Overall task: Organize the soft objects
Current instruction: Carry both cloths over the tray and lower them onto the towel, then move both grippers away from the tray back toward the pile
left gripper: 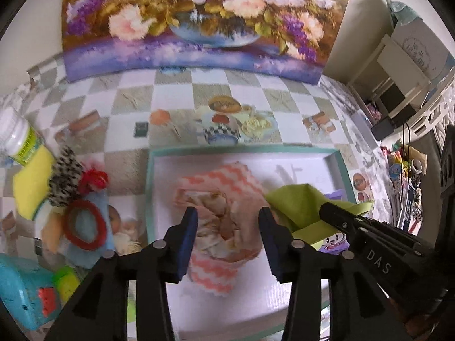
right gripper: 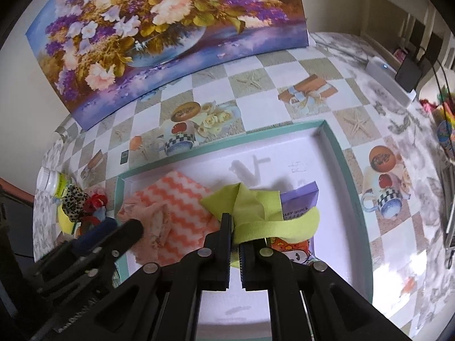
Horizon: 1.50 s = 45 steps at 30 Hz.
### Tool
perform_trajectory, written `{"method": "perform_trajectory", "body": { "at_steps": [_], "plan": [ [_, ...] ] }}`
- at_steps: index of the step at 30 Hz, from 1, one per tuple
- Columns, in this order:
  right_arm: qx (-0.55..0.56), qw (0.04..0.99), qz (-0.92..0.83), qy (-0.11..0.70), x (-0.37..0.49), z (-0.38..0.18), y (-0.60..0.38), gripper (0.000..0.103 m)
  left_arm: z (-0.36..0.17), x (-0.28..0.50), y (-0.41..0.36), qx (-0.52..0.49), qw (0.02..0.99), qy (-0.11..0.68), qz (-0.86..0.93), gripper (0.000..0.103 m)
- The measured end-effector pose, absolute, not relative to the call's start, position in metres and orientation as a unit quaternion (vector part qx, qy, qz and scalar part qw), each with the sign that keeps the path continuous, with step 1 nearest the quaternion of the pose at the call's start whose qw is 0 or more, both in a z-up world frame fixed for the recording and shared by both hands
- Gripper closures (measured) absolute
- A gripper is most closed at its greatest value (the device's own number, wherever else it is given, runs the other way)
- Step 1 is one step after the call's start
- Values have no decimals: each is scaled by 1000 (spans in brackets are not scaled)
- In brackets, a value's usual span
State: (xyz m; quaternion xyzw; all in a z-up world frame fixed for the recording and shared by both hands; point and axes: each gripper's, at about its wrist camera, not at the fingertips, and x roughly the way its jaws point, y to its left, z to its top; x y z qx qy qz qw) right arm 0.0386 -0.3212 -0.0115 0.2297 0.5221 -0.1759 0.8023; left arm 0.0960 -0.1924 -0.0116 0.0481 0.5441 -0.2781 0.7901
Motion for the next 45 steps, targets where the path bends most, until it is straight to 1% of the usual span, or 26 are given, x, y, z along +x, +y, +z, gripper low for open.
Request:
{"method": "perform_trajectory", "body": {
  "at_steps": [1,2,3,4,5,7,8,9,10,11,13,15,18,19,20,22,23,25,31,37,45],
  "plan": [
    [228,803,-176,522,38,-10,-321,89,-8,96,-191,48,794,540,-276,54],
    [226,803,-177,522,38,-9,-320,79,-5,97,-189,48,797,537,-272,52],
    [223,804,-179,521,38,-7,-320,67,-2,97,-187,48,800,534,-270,45],
    [219,805,-182,521,38,-5,-319,63,0,98,-185,46,801,533,-268,39],
    [215,805,-184,521,38,-4,-319,60,2,99,-183,45,803,531,-266,38],
    [209,806,-186,522,38,-3,-318,60,3,101,-180,42,806,530,-260,36],
    [207,805,-186,524,38,-3,-317,57,4,101,-178,42,808,529,-257,35],
    [206,805,-186,525,38,-3,-317,49,3,102,-177,42,809,528,-253,31],
    [203,804,-188,526,38,-3,-317,45,2,104,-176,43,811,528,-248,27],
    [200,804,-189,527,39,-3,-317,40,1,104,-175,43,812,529,-245,25],
    [194,803,-191,530,39,-3,-316,36,-2,106,-172,42,814,530,-236,22],
    [189,802,-192,533,40,-4,-316,29,-4,109,-169,39,816,530,-227,21],
    [180,802,-195,536,41,-5,-315,21,-8,112,-163,31,819,532,-214,12],
    [175,802,-196,537,42,-6,-315,19,-9,113,-162,30,819,532,-210,11],
    [171,802,-198,537,42,-6,-314,16,-10,114,-160,31,821,532,-207,11],
    [163,803,-203,536,42,-6,-314,4,-12,116,-158,36,824,529,-200,10],
    [158,803,-207,536,42,-6,-313,0,-13,117,-157,37,826,527,-197,10],
    [147,801,-215,539,42,-7,-313,0,-14,118,-154,38,832,521,-189,0],
    [155,793,-223,545,41,-11,-317,0,-7,119,-149,43,855,487,-175,0],
    [154,792,-235,543,39,-8,-318,0,0,118,-148,47,854,485,-182,0],
    [155,796,-228,538,42,4,-305,0,30,116,-129,63,861,473,-174,0]
  ]
}}
